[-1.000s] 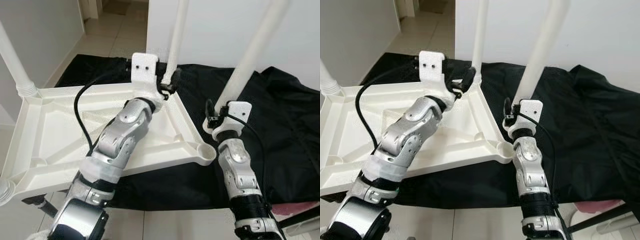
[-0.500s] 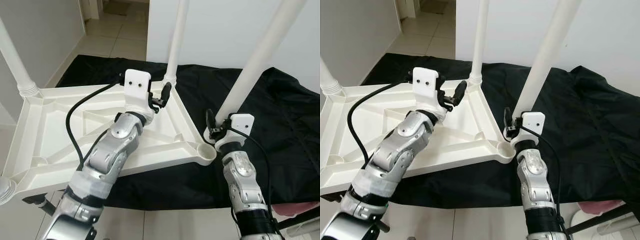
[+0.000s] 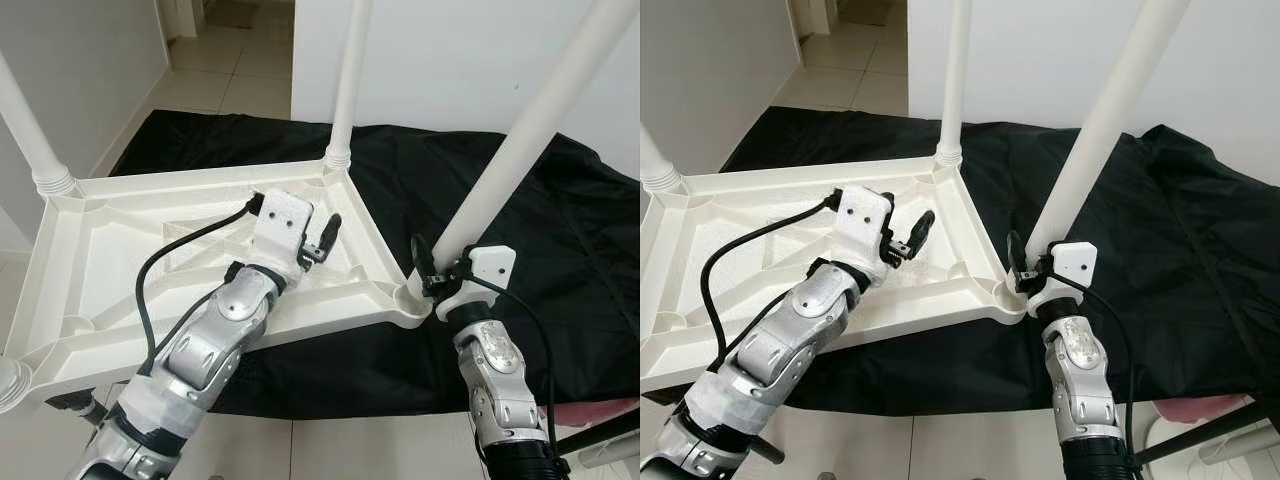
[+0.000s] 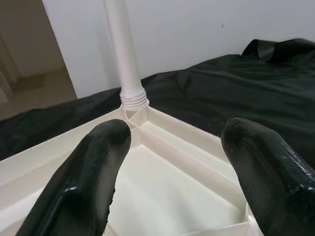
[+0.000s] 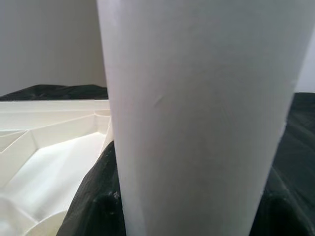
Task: Building children table
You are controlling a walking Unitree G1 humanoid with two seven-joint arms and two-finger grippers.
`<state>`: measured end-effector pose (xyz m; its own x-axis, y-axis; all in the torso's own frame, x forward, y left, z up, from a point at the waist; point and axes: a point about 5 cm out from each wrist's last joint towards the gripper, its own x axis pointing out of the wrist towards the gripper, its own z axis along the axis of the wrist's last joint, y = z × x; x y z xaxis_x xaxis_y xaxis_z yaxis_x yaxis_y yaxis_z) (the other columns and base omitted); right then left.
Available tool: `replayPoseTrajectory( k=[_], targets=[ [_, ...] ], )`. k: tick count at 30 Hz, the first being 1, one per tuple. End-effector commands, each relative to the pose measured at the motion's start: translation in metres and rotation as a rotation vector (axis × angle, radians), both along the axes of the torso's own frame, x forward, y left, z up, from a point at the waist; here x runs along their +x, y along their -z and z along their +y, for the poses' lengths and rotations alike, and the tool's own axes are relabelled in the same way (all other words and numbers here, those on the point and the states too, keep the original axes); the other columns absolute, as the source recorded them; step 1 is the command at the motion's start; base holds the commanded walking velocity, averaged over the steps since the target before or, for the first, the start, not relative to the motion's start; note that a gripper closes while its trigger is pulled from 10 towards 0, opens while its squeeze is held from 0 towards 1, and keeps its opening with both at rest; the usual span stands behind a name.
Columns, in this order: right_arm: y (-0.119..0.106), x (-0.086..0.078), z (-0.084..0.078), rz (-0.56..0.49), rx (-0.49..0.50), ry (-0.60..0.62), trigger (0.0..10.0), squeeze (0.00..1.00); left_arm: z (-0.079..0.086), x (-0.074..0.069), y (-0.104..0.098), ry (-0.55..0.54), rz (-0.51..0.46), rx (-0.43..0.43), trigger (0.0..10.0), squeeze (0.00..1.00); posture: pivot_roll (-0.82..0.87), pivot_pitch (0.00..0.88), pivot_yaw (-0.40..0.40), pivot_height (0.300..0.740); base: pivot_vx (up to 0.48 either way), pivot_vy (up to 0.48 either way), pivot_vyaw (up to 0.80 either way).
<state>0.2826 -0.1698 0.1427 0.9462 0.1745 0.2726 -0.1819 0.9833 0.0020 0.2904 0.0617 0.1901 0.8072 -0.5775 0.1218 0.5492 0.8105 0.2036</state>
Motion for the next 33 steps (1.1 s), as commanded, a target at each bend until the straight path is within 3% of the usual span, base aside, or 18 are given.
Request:
replayPoseTrajectory(
  k=[1, 6, 11, 14, 21, 26, 33],
  targets=[
    [0.002, -0.003, 0.0, -0.001, -0.009, -0.018, 10.0, 0.0, -0.008, -0.009, 0.012, 0.19, 0.038, 0.075, 10.0, 0.0, 0.0, 0.026, -0.041, 0.74, 0.0, 0.0, 0.0],
    [0.006, -0.003, 0.003, 0.012, -0.026, -0.058, 10.0, 0.0, -0.009, -0.013, 0.015, 0.222, 0.059, 0.083, 10.0, 0.0, 0.0, 0.026, -0.04, 0.74, 0.0, 0.0, 0.0],
    [0.011, -0.002, 0.01, 0.039, -0.056, -0.136, 10.0, 0.0, -0.017, -0.034, 0.022, 0.401, 0.158, 0.102, 10.0, 0.0, 0.01, 0.023, -0.044, 0.74, 0.0, 0.0, 0.0],
    [0.013, -0.001, 0.012, 0.049, -0.079, -0.163, 10.0, 0.0, -0.017, -0.037, 0.022, 0.428, 0.178, 0.086, 10.0, 0.0, 0.01, 0.022, -0.044, 0.74, 0.0, 0.0, 0.0],
    [0.019, -0.002, 0.013, 0.071, -0.106, -0.193, 10.0, 0.0, -0.016, -0.035, 0.023, 0.428, 0.18, 0.097, 10.0, 0.0, 0.01, 0.023, -0.046, 0.74, 0.0, 0.0, 0.0],
    [0.034, -0.007, 0.012, 0.121, -0.187, -0.242, 10.0, 0.0, -0.014, -0.035, 0.024, 0.428, 0.174, 0.112, 10.0, 0.0, 0.01, 0.027, -0.045, 0.74, 0.0, 0.0, 0.0],
    [0.04, -0.007, 0.009, 0.137, -0.197, -0.251, 10.0, 0.0, -0.014, -0.036, 0.023, 0.432, 0.188, 0.117, 10.0, 0.0, 0.01, 0.03, -0.041, 0.74, 0.0, 0.0, 0.0]
  ],
)
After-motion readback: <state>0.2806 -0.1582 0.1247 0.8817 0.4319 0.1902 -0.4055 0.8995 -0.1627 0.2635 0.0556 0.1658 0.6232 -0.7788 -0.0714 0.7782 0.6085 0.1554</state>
